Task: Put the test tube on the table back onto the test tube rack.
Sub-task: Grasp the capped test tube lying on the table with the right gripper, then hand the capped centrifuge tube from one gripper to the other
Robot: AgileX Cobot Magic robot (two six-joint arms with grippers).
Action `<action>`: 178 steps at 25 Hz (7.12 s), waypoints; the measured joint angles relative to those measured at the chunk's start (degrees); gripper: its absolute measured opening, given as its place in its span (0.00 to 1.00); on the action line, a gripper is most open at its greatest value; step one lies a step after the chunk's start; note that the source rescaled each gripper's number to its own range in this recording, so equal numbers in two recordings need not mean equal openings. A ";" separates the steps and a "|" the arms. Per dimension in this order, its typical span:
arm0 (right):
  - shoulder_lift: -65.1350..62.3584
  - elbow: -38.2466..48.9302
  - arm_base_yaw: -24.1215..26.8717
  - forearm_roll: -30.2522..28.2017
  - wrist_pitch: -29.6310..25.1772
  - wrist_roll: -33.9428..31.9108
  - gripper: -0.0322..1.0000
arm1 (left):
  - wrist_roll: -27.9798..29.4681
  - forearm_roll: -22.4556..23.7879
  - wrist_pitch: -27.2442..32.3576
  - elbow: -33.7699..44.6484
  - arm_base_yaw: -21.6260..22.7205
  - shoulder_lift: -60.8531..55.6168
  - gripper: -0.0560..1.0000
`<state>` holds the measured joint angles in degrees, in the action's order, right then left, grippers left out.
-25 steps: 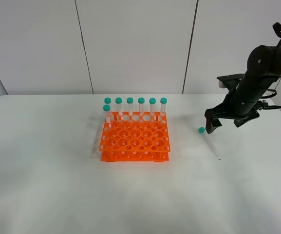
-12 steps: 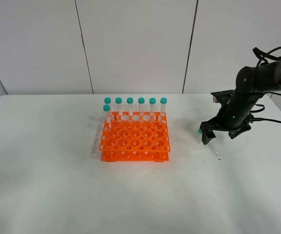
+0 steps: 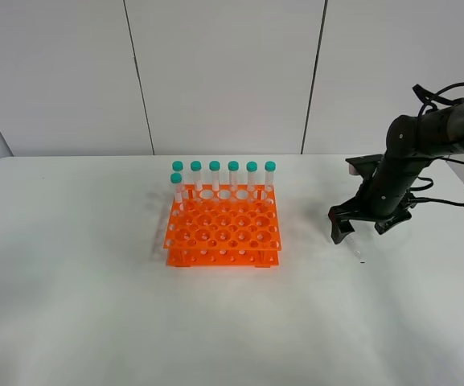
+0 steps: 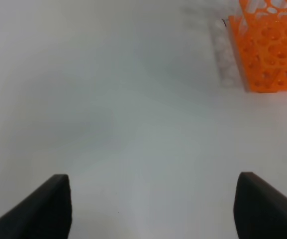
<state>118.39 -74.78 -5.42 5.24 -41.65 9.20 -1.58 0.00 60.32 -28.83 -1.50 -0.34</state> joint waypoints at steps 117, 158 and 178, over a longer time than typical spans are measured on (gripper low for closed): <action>-25.49 7.36 -25.30 32.04 -6.48 36.80 0.07 | -34.80 -65.72 -19.17 -20.43 0.17 69.97 0.88; -25.49 7.36 -25.30 32.40 -3.31 36.86 0.07 | -56.76 -95.51 -22.28 -17.51 -14.92 87.47 0.88; -25.49 7.36 -25.30 32.80 -3.26 36.74 0.07 | -61.01 -98.59 -23.85 -17.51 -18.63 90.00 0.88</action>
<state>92.89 -67.43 -30.72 38.04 -44.91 45.94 -62.59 -98.59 36.47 -46.34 -20.13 89.66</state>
